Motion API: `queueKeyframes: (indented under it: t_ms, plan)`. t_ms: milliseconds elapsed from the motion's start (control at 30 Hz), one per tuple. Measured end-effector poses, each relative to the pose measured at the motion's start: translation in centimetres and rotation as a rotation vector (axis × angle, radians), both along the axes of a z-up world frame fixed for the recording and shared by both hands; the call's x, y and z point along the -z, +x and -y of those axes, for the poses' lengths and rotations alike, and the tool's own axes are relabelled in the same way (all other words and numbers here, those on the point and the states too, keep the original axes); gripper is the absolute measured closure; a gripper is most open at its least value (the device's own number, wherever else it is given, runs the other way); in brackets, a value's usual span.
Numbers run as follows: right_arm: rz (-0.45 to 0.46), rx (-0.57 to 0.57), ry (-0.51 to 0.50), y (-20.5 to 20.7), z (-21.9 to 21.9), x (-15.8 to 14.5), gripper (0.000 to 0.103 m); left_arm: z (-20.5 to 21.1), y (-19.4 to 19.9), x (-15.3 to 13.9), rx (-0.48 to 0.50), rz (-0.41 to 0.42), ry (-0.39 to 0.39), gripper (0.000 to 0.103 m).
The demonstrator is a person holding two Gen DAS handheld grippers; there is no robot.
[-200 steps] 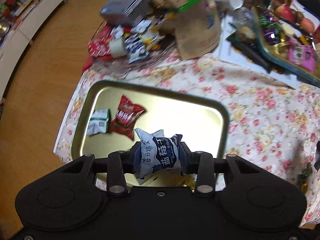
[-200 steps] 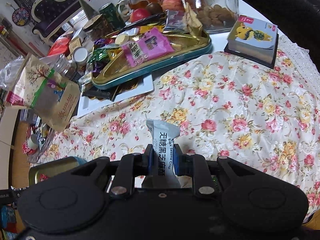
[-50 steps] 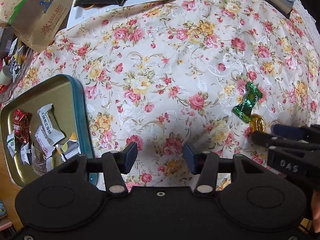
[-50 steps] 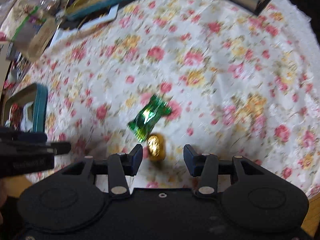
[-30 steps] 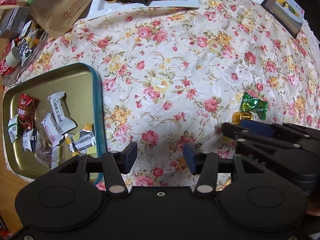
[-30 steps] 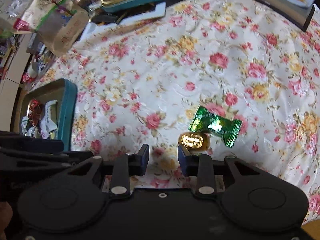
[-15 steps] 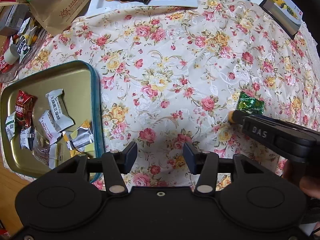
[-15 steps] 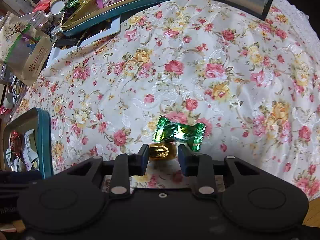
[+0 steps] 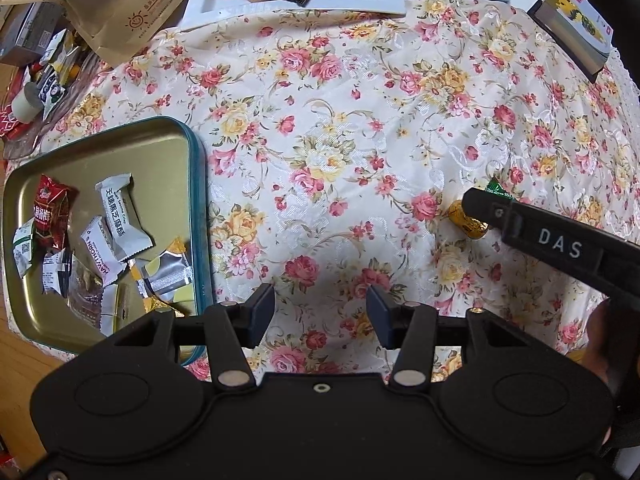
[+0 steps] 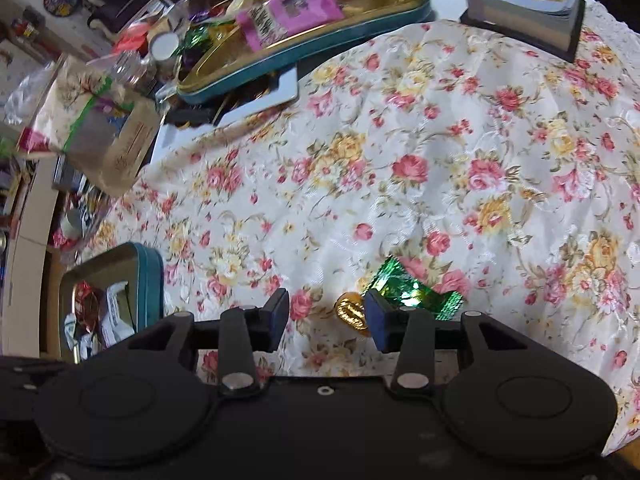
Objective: Organize snacks
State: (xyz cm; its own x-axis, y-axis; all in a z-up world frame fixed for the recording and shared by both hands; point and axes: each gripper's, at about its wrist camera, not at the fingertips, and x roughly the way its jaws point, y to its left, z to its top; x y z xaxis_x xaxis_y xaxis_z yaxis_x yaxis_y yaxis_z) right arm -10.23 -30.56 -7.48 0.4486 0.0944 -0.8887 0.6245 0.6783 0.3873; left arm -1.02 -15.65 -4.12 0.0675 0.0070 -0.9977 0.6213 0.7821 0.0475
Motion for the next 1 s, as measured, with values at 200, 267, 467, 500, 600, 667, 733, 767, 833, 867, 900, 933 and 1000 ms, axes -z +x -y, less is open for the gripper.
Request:
queueKeyframes:
  t_ms: [200, 267, 467, 500, 600, 667, 733, 767, 833, 867, 900, 933, 1000]
  plan:
    - [-0.047, -0.04, -0.085, 0.1, 0.2, 0.0, 0.059, 0.2, -0.2, 0.3, 0.013, -0.008, 0.008, 0.047]
    - [-0.064, -0.033, -0.043, -0.1, 0.6, 0.8, 0.059, 0.2, -0.1, 0.3, 0.01, -0.01, 0.008, 0.047]
    - [-0.131, -0.019, 0.077, -1.5, 1.6, 2.5, 0.069, 0.2, 0.3, 0.2, -0.006, -0.014, 0.004, 0.047]
    - [-0.135, -0.049, 0.056, -1.6, 1.5, 2.4, 0.079, 0.2, 0.3, 0.2, -0.007, -0.015, 0.004, 0.047]
    - [-0.171, -0.112, -0.021, -1.8, 1.3, 2.1, 0.092, 0.7, 0.1, 0.4, 0.0, -0.018, 0.007, 0.047]
    - [-0.191, -0.121, -0.044, -2.0, 1.7, 2.1, 0.094, 1.0, -0.1, 0.5, 0.011, -0.017, 0.011, 0.047]
    - [-0.21, -0.109, -0.057, -2.4, 2.4, 2.1, 0.098, 1.3, -0.3, 0.7, 0.022, -0.015, 0.016, 0.047]
    - [-0.218, -0.106, -0.069, -2.5, 2.6, 2.1, 0.101, 1.4, -0.3, 0.7, 0.025, -0.015, 0.019, 0.047]
    - [-0.232, -0.092, -0.09, -2.9, 3.2, 2.1, 0.103, 1.5, -0.4, 0.9, 0.026, -0.015, 0.025, 0.047]
    - [-0.238, -0.084, -0.096, -3.3, 3.7, 2.0, 0.103, 1.5, -0.3, 1.0, 0.025, -0.015, 0.027, 0.047]
    - [-0.244, -0.074, -0.108, -3.6, 4.1, 1.9, 0.103, 1.5, -0.3, 1.0, 0.023, -0.014, 0.028, 0.047]
    - [-0.251, -0.069, -0.126, -3.7, 4.3, 1.8, 0.103, 1.5, -0.2, 1.0, 0.021, -0.014, 0.029, 0.047]
    - [-0.267, -0.071, -0.174, -4.0, 4.5, 1.7, 0.103, 1.5, -0.2, 1.0, 0.018, -0.012, 0.03, 0.047]
